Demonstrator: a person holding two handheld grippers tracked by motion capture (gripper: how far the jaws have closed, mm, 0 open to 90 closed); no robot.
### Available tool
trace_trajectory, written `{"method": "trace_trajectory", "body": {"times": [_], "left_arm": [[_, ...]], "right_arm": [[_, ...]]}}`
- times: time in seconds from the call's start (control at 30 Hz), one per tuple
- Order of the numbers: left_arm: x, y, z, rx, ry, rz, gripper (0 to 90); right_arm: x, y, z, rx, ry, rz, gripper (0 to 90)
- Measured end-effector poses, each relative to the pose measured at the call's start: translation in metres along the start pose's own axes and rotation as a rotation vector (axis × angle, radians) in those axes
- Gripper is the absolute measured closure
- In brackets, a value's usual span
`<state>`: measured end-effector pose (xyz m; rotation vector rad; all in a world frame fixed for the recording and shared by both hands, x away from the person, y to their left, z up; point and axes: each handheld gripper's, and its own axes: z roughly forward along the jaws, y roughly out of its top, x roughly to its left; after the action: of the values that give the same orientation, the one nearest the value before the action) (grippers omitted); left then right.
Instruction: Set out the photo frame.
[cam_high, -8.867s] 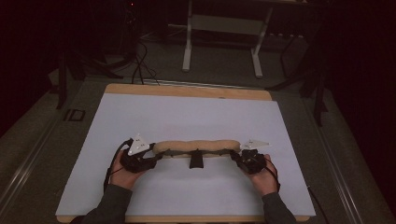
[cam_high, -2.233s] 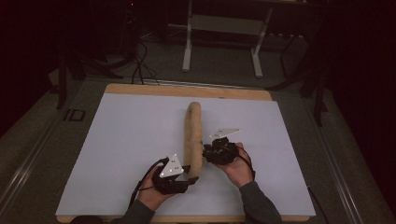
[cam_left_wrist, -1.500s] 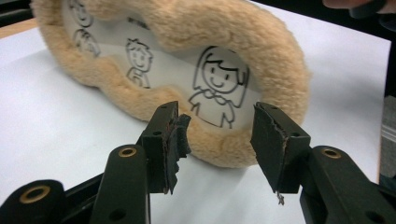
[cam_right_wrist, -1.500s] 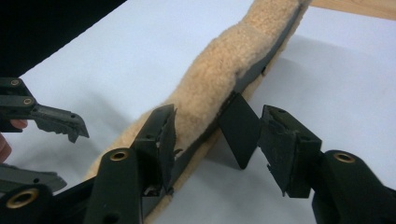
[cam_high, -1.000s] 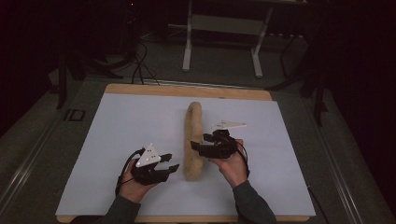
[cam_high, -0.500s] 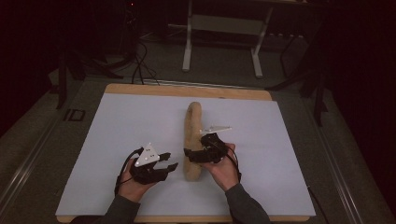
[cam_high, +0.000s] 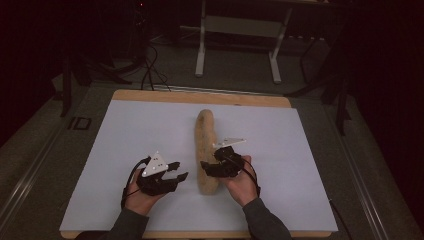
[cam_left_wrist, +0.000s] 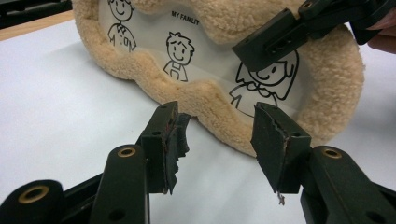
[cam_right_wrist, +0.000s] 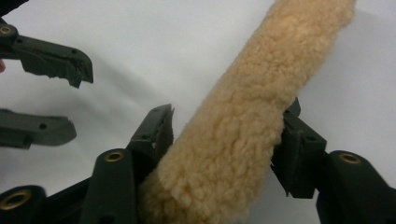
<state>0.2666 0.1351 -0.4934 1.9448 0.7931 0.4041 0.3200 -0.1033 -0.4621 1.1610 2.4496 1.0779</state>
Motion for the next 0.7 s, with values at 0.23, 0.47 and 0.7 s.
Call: {"method": "trace_trajectory", "body": {"times": [0.23,0.47,0.7], "left_arm": [[0.002,0.0,0.0,0.001,0.009,-0.002,51.9],[0.004,-0.001,-0.001,0.002,0.018,-0.008,52.0],[0.006,-0.001,-0.002,0.001,0.025,-0.017,52.2]], "right_arm": [[-0.006,-0.003,-0.005,0.001,0.0,-0.017,54.4],[-0.012,-0.005,-0.008,0.0,0.01,-0.037,60.2],[-0.017,-0.006,-0.01,0.003,0.028,-0.064,62.5]]}}
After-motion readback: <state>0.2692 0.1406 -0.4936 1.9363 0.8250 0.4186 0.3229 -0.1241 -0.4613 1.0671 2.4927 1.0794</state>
